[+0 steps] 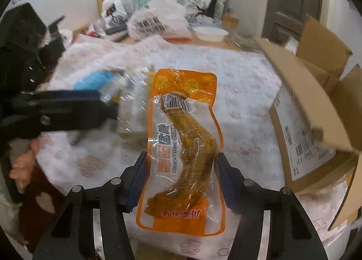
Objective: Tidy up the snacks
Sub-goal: 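Lift the orange pouch into the cardboard box and release it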
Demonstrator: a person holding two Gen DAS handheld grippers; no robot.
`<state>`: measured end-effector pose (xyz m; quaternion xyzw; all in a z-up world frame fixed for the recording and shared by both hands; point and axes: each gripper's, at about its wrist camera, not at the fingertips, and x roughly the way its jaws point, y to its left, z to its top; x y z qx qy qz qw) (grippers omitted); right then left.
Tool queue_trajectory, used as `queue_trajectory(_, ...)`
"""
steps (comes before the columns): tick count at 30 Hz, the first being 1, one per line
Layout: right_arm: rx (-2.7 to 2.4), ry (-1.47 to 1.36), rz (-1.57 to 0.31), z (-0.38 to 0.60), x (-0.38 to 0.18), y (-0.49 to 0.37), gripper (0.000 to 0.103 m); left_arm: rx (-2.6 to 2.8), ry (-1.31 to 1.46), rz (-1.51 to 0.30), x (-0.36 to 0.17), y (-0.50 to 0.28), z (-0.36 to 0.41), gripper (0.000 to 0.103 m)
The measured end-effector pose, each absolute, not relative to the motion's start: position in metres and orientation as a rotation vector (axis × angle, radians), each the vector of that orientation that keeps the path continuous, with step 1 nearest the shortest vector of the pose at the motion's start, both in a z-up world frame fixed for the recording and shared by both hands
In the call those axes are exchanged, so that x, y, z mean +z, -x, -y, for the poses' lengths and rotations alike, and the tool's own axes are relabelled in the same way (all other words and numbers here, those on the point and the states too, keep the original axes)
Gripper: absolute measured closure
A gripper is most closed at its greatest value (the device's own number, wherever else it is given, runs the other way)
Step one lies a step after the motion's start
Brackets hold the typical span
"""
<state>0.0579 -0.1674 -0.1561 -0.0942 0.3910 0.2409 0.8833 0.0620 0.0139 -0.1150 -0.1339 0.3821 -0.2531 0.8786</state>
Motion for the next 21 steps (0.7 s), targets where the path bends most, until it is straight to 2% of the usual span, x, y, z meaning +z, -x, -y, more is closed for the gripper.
queue_trajectory(1, 0.521, 0.189, -0.805, 0.165, -0.151, -0.057, 0.049, -0.533, 0.281, -0.792, -0.112, -0.061, -0.013, 0.002)
queue_trajectory(2, 0.545, 0.18, -0.795, 0.163, -0.146, -0.055, 0.049, -0.535, 0.281, -0.786, -0.108, -0.059, -0.013, 0.007)
queue_trajectory(6, 0.661, 0.144, -0.746, 0.152, -0.123, -0.043, 0.048, -0.541, 0.282, -0.775, -0.096, -0.053, -0.011, 0.035)
queue_trajectory(10, 0.76, 0.103, -0.717, 0.144, -0.106, -0.031, 0.048, -0.545, 0.285, -0.749, -0.082, -0.044, -0.009, 0.053)
queue_trajectory(12, 0.782, 0.101, -0.702, 0.142, -0.1, -0.027, 0.048, -0.556, 0.285, -0.728, -0.072, -0.039, -0.008, 0.067)
queue_trajectory(16, 0.82, 0.072, -0.662, 0.147, -0.084, -0.02, 0.048, -0.534, 0.234, -0.677, -0.048, -0.025, 0.0, 0.071)
queue_trajectory(21, 0.844, 0.067, -0.582, 0.165, -0.058, -0.014, 0.048, -0.518, 0.174, -0.616, -0.012, -0.018, 0.018, 0.072)
